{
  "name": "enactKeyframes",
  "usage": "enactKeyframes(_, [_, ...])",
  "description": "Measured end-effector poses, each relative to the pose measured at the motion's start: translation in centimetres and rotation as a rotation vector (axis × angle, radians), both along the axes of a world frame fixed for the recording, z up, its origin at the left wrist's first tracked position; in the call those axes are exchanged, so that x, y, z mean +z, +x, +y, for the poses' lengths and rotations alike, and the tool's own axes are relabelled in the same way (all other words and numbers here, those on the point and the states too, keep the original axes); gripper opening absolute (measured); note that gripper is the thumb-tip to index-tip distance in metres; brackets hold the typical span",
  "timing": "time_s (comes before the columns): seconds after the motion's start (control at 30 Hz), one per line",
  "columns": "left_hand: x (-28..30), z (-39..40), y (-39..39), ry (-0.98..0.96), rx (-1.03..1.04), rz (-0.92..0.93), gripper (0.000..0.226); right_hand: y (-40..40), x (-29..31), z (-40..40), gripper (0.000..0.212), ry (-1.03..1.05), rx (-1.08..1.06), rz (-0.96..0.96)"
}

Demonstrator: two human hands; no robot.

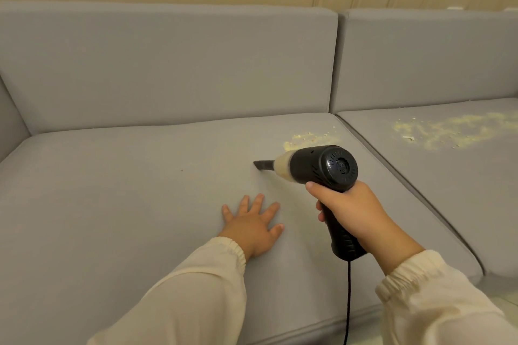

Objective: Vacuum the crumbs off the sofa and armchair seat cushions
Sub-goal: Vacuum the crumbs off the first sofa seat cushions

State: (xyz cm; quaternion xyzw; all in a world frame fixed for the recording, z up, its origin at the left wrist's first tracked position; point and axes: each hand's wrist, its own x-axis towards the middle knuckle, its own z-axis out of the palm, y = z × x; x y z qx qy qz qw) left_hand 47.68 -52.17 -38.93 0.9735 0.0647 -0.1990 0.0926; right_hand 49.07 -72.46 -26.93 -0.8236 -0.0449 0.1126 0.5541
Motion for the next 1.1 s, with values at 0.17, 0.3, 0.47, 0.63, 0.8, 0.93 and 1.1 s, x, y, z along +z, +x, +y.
enactKeyframes(0.17, [-0.4,0.0,0.4,-0.001,0.026,-0.018,0.066,0.6,0.1,-1.7,0.021,-0.054,-0.173,-0.118])
enactKeyframes(0.3, [-0.7,-0.6,1.3,0.003,-0.004,-0.047,0.066,3.1,0.4,-2.5,0.018,0.101,-0.281,-0.085])
enactKeyframes(0.47, [-1.1,-1.7,2.7,0.004,-0.04,-0.062,0.065,7.4,0.0,-0.8,0.016,0.199,-0.304,-0.067])
enactKeyframes(0.63, [-2.1,-1.8,2.9,0.001,-0.051,-0.085,0.065,11.0,-0.4,0.0,0.017,0.234,-0.349,-0.093])
enactKeyframes(0.8, [-2.8,-2.2,3.2,0.014,-0.062,-0.112,0.066,13.1,-0.6,-0.1,0.021,0.281,-0.382,-0.071])
enactKeyframes(0.93, [-2.7,-2.5,3.6,0.021,-0.064,-0.1,0.066,13.3,-1.0,0.5,0.018,0.231,-0.339,-0.065])
enactKeyframes(1.1, [-2.1,-2.3,3.9,-0.006,-0.058,-0.076,0.064,13.2,-1.4,0.7,0.016,0.216,-0.32,-0.047])
